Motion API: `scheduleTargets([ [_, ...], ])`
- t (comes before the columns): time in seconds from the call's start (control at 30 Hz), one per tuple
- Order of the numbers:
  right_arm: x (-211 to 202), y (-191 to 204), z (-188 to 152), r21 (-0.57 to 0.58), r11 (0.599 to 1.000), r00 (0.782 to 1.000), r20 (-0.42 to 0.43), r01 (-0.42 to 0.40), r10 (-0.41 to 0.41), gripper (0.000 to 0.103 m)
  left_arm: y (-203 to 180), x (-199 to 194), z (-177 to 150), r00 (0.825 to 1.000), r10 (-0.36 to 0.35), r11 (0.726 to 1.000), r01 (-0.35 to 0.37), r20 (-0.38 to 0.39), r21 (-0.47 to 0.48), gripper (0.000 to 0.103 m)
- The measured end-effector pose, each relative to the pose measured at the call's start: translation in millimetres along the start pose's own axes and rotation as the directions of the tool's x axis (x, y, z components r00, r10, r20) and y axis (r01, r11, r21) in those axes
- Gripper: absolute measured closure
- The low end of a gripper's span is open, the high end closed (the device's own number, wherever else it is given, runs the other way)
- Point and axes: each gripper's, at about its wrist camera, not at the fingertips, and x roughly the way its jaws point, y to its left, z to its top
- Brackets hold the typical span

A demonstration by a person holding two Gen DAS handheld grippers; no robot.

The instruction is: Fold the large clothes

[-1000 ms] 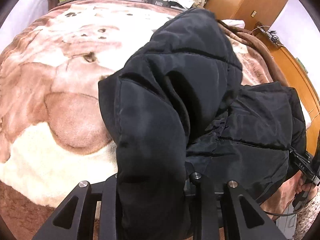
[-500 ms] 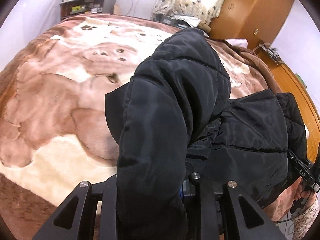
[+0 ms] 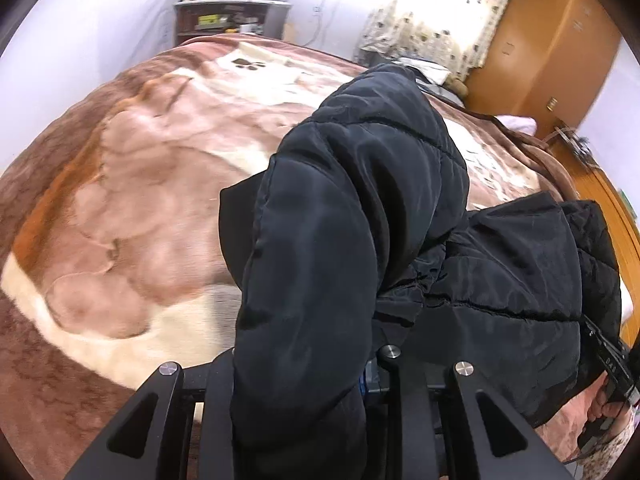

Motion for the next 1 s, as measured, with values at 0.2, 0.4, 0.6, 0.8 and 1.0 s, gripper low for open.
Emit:
scheduleTargets([
  [0.2, 26.9, 22.8, 5.1, -0.021, 1.000, 1.000, -0.006, -0.021, 0.021, 0.081, 36.7, 0.0, 4.4, 0.999, 0.048, 0.999, -0.048, 0.014, -0.021, 0.075],
  [0.4, 38.9, 39.8, -2.4, -0.029, 0.999, 0.999, 0.011, -0.033, 0.034, 0.081, 65.0, 6.4, 5.1, 0.995, 0.093, 0.995, -0.092, 0.028, -0.045, 0.075],
  [0.6, 54.4, 35.3, -13.1, 0.002, 1.000, 0.999, -0.037, -0.024, 0.024, 0.080, 80.7, 30.5, -2.0, 0.994, 0.113, 0.992, -0.113, -0.011, -0.061, 0.075],
  [0.8, 63.5, 29.2, -17.7, 0.014, 1.000, 0.998, -0.064, -0.016, 0.016, 0.080, 91.0, 41.8, -7.7, 0.991, 0.127, 0.989, -0.130, -0.042, -0.070, 0.070],
  [1.0, 71.4, 20.5, -25.9, 0.073, 0.997, 0.994, -0.099, -0.031, 0.038, 0.076, 96.5, 52.9, -11.2, 0.986, 0.149, 0.987, -0.153, -0.069, -0.054, 0.062],
])
